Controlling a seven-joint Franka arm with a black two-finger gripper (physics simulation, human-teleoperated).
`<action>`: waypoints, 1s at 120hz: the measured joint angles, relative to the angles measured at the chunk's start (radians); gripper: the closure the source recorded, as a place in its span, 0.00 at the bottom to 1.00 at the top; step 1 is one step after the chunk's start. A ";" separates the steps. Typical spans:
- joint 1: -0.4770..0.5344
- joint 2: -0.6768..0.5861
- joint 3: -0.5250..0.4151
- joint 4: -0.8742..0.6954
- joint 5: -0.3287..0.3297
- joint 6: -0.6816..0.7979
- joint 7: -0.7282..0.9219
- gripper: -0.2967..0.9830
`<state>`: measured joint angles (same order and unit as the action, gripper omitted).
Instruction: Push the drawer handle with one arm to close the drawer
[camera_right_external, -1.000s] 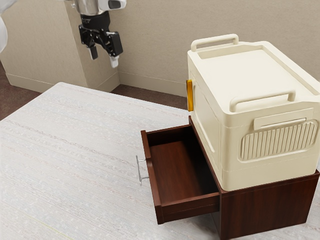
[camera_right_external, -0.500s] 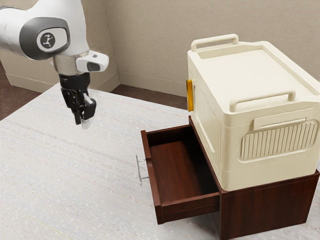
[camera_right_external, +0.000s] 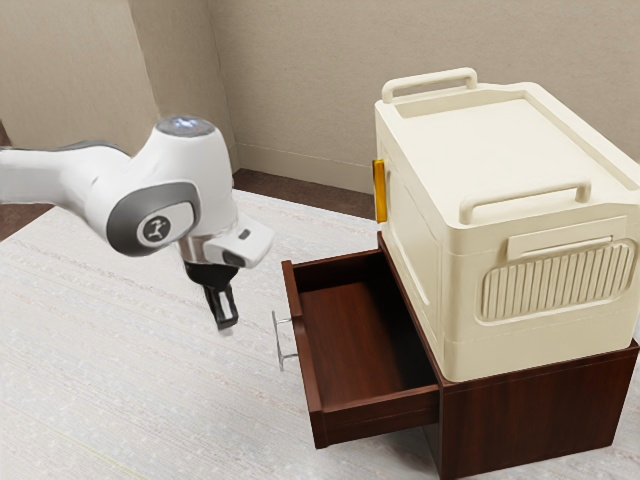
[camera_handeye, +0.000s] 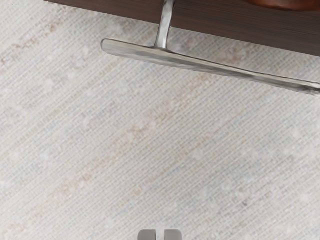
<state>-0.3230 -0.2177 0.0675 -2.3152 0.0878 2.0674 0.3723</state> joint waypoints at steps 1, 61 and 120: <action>-0.002 0.002 0.000 0.000 -0.001 0.004 0.003 0.84; -0.024 0.134 -0.042 0.036 -0.096 0.158 0.106 0.85; -0.022 0.290 -0.119 0.198 -0.163 0.240 0.172 0.85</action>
<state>-0.3448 0.0724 -0.0514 -2.1177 -0.0749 2.3070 0.5441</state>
